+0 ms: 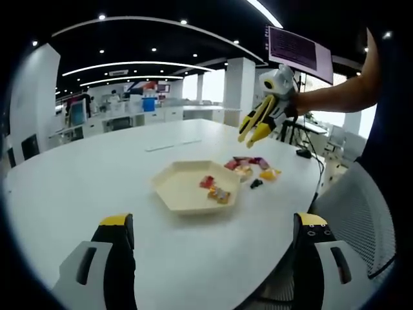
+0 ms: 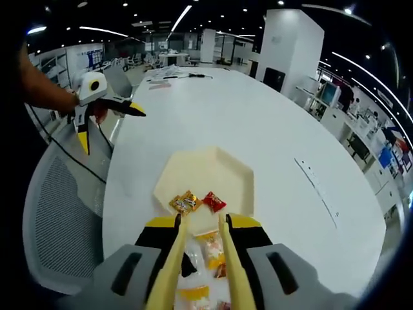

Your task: Place the target food into the container with the food tongs after gripping and lifting it, then release it inside without dropping or visibly crushing the food.

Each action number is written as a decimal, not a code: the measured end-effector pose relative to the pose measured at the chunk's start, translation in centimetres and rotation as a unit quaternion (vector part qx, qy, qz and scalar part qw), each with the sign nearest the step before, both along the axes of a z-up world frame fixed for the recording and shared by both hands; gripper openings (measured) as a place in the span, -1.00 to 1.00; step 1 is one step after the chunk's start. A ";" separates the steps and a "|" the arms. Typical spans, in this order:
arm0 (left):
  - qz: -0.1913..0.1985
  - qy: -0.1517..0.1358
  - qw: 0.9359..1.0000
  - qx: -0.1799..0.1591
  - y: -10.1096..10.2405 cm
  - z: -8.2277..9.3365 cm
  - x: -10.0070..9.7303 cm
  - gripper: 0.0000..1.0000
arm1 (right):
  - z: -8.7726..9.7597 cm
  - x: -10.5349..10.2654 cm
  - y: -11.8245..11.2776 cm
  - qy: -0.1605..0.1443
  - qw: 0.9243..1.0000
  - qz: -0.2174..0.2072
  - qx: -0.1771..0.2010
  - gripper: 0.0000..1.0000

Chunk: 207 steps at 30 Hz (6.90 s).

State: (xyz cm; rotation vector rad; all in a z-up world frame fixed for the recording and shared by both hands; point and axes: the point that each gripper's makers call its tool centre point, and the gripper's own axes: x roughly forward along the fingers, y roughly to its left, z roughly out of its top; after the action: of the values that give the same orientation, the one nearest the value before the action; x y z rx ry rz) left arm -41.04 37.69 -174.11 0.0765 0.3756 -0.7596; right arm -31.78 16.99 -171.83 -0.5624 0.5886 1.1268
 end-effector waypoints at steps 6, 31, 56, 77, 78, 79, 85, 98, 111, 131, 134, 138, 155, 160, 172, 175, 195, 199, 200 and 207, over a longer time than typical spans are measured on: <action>0.000 0.001 1.000 0.002 0.0 -0.1 0.0 0.99 | -0.6 -1.2 -1.3 -0.001 1.000 -0.013 0.001 -0.46; 0.000 0.008 1.000 0.002 -0.1 -0.3 -0.1 0.99 | -2.3 -4.7 -3.5 0.001 0.998 -0.060 0.022 -0.46; 0.001 0.012 1.000 0.001 -0.1 -0.4 -0.1 0.99 | -5.4 -4.2 -4.1 0.009 0.998 -0.054 0.005 -0.47; 0.002 0.016 1.000 -0.003 -0.1 -0.5 0.0 0.99 | -8.8 -3.5 -4.1 0.023 0.999 -0.014 -0.031 -0.49; 0.002 0.016 1.000 -0.003 -0.1 -0.5 0.0 0.99 | -9.3 -3.4 -4.2 0.026 0.999 -0.012 -0.037 -0.49; 0.002 0.016 1.000 -0.004 -0.1 -0.4 0.0 0.99 | -9.4 -3.3 -4.2 0.026 0.999 -0.011 -0.039 -0.49; 0.004 0.017 1.000 -0.005 0.0 -0.4 0.0 0.99 | -10.2 -3.2 -4.3 0.033 0.998 -0.003 -0.050 -0.49; 0.004 0.020 1.000 -0.006 0.0 -0.5 0.0 0.99 | -11.5 -3.0 -3.5 0.041 0.997 0.027 -0.068 -0.49; 0.004 0.022 1.000 -0.004 -0.1 -0.6 -0.1 0.99 | -11.9 -2.9 -3.5 0.049 0.995 0.020 -0.090 -0.54; 0.003 0.023 1.000 -0.006 -0.1 -0.7 -0.1 0.98 | -12.1 -2.7 -4.0 0.080 0.993 -0.046 -0.071 -0.61; 0.002 0.024 1.000 -0.006 -0.1 -0.7 -0.1 0.98 | -12.0 -2.8 -4.0 0.076 0.993 -0.047 -0.072 -0.62; 0.002 0.024 1.000 -0.007 -0.1 -0.7 -0.1 0.98 | -11.7 -2.8 -4.1 0.086 0.993 -0.057 -0.062 -0.62; 0.004 0.021 1.000 -0.006 -0.1 -0.6 0.0 0.98 | -7.5 -1.8 -4.5 0.081 0.994 -0.066 -0.036 -0.60; 0.005 0.017 1.000 -0.009 -0.1 -0.3 0.0 0.99 | -6.3 -0.8 -4.5 0.074 0.994 -0.074 -0.028 -0.59; 0.007 0.013 1.000 -0.007 0.1 -0.3 0.1 0.99 | -5.9 -0.6 -4.2 0.073 0.994 -0.076 -0.025 -0.59; 0.007 0.013 1.000 -0.006 0.1 -0.3 0.1 0.99 | -5.7 -0.3 -3.9 0.074 0.994 -0.078 -0.023 -0.60; 0.009 0.009 1.000 -0.008 0.1 -0.1 0.2 0.99 | -3.8 1.1 1.5 0.059 0.997 -0.042 -0.015 -0.59; 0.010 0.007 1.000 -0.009 0.1 0.0 0.2 0.99 | -3.4 1.5 2.9 0.053 0.998 -0.032 -0.014 -0.59; 0.010 0.007 1.000 -0.008 0.2 -0.1 0.2 0.99 | -3.3 1.7 3.1 0.053 0.998 -0.030 -0.014 -0.59; 0.012 0.004 1.000 -0.012 0.2 0.2 0.3 0.99 | -2.6 2.4 5.6 0.050 0.999 -0.016 -0.010 -0.58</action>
State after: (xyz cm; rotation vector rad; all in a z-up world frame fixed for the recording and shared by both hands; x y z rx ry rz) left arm -40.78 37.90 -173.92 0.0471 0.3740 -0.7412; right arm -29.40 22.63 -174.47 -0.5156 0.6937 1.1248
